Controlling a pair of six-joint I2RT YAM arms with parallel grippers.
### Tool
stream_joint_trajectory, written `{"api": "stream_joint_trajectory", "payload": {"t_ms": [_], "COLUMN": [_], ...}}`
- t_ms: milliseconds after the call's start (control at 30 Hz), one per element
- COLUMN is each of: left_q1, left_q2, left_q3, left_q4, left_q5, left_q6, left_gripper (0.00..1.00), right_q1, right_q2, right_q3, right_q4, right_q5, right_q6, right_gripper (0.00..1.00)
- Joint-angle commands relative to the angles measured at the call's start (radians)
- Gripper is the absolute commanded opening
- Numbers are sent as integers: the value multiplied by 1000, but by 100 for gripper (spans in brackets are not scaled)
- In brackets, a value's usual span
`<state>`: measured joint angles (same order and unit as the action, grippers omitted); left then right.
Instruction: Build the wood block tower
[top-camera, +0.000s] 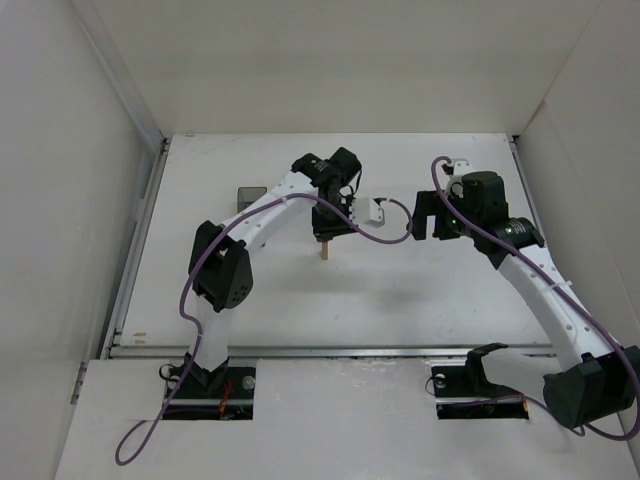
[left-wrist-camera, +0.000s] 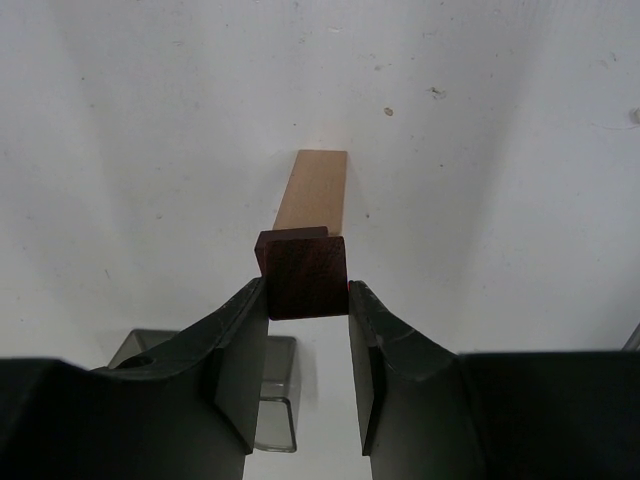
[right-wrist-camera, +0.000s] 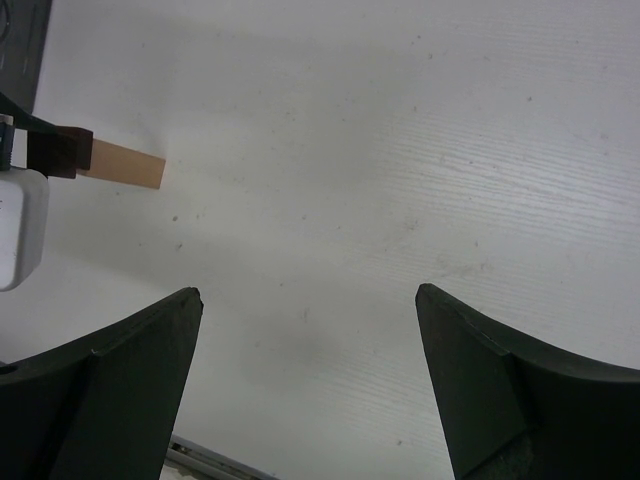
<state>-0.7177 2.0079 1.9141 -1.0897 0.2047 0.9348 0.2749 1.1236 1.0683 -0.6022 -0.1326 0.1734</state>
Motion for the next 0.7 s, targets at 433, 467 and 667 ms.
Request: {"api": "stream_joint_trajectory", "payload": {"t_ms": [433, 467, 667], "left_q1": [4, 4, 4], "left_q2": [-11, -11, -11], "left_q3": [17, 17, 6], "left_q4": [-10, -10, -10], "left_q5": [-21, -21, -11], "left_q6": [18, 18, 18], "left_gripper": [31, 31, 32], "right_q1": [-6, -6, -6], "right_q2": [-48, -48, -57], "right_q3": [-5, -5, -14], "right_q4": [38, 38, 38], "right_q5": [-4, -4, -4], "right_q6": [9, 9, 9], "right_gripper": [93, 93, 93]}}
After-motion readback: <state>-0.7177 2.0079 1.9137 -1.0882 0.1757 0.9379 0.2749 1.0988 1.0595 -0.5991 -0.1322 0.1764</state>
